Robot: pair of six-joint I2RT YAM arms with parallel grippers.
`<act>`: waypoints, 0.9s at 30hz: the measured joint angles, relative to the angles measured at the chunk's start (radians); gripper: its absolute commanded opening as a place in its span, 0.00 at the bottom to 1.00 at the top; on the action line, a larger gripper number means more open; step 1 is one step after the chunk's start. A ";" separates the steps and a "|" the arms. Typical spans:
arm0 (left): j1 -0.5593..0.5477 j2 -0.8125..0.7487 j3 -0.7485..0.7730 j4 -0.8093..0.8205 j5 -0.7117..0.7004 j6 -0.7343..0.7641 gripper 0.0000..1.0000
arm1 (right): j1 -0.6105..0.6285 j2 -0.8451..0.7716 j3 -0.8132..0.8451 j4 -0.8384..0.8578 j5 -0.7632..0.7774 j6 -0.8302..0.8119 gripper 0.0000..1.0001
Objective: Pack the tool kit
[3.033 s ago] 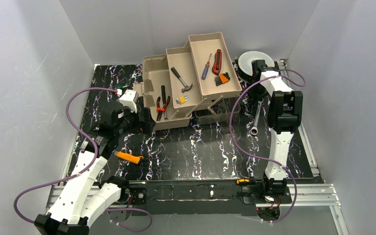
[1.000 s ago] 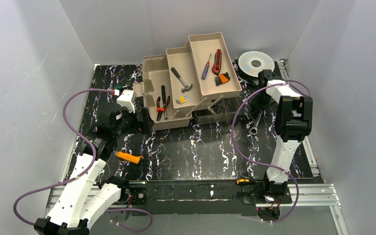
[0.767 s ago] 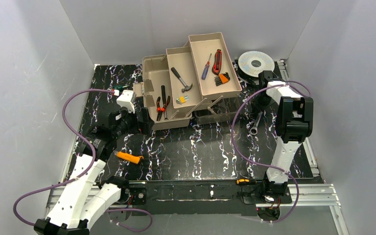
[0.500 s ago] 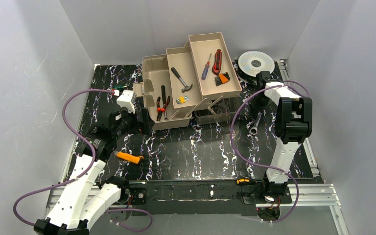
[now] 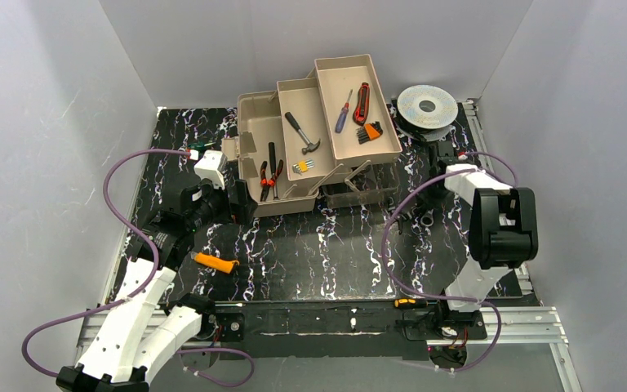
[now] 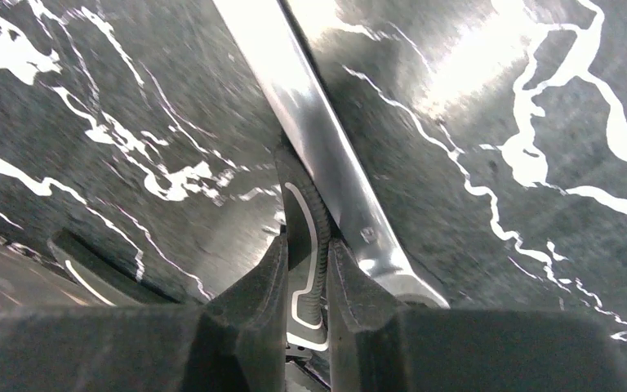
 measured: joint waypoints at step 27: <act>0.000 0.000 0.000 0.000 0.003 0.000 1.00 | 0.135 -0.452 -0.296 -0.082 -0.013 -0.058 0.01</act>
